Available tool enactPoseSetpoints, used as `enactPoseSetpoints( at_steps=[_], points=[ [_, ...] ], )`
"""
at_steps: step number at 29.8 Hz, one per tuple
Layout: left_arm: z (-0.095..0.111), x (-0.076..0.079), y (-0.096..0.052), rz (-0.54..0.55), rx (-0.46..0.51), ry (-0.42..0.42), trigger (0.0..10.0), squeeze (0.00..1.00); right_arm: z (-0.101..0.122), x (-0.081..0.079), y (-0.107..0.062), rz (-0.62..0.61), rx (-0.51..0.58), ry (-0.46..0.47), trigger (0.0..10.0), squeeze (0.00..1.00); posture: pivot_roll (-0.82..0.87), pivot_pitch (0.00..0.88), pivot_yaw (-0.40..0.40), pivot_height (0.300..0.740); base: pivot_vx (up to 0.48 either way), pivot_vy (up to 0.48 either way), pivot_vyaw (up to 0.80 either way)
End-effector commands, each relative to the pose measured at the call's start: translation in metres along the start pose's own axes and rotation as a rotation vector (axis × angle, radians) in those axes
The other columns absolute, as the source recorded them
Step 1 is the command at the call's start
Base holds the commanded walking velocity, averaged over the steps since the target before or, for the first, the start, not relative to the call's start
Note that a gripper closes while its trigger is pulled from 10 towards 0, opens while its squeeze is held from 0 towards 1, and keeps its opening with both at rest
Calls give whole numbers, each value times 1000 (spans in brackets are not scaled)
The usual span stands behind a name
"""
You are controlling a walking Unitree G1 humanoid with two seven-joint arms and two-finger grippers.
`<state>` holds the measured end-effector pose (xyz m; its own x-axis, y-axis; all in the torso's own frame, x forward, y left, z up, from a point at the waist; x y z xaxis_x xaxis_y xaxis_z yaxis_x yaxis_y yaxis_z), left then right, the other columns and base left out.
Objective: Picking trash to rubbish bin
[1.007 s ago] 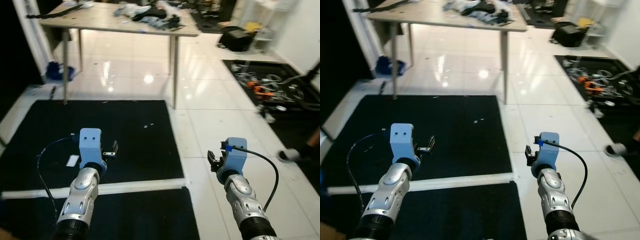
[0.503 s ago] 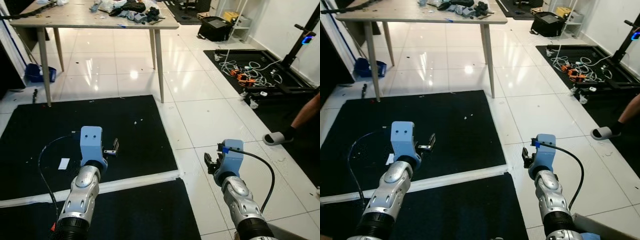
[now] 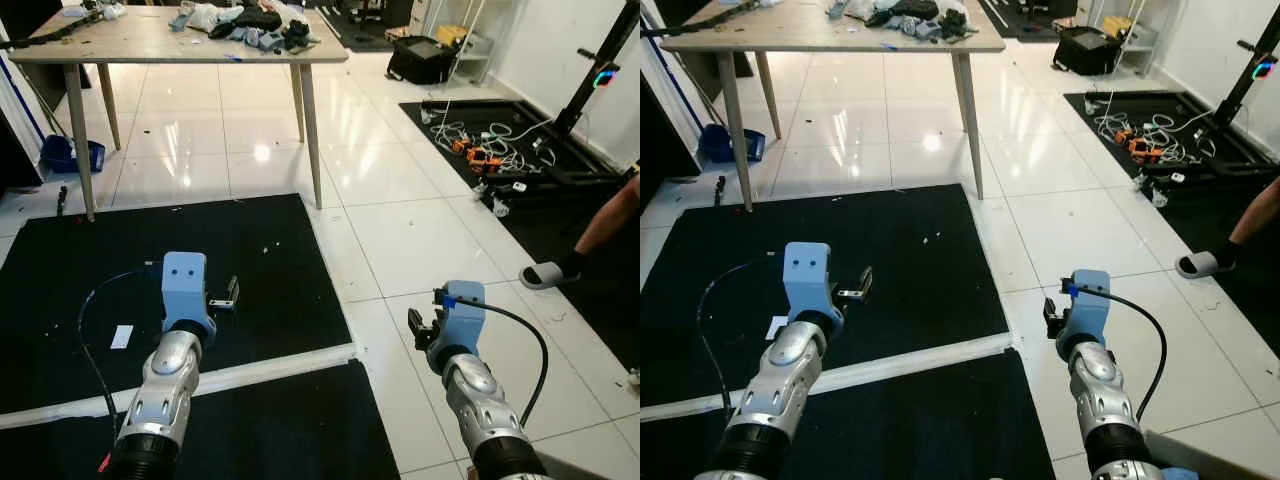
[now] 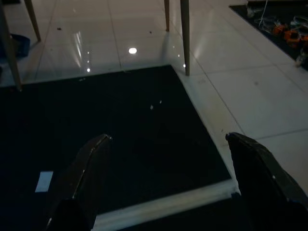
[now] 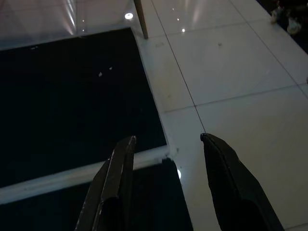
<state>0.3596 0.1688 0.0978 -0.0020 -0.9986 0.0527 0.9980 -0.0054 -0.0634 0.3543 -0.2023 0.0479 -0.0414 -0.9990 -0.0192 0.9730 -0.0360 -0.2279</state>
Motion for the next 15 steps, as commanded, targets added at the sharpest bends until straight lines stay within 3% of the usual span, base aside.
enactPoseSetpoints(
  at_steps=[1,15],
  points=[
    [-7,-7,-3,15,-24,20,10000,0,-7,-3,-1,4,-25,0,10000,0,39,113,-18,740,281,0,0],
    [-5,-9,-2,18,-19,24,10000,0,-10,-4,-3,5,-30,-9,10000,0,43,123,-13,740,292,0,0]
  ],
)
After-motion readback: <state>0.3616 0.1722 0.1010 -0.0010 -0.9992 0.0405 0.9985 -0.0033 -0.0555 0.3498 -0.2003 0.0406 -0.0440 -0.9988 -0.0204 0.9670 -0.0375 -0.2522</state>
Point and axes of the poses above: a point about 5 cm out from each wrist's last joint towards the gripper, its own y axis pointing out of the wrist towards the gripper, its own z axis along the axis of the wrist's last joint, x = y × z, the point moved 4 cm from there along y, pointing out of the wrist towards the gripper, and after that the axes turned 3 degrees about -y, right-handed, at the moved point
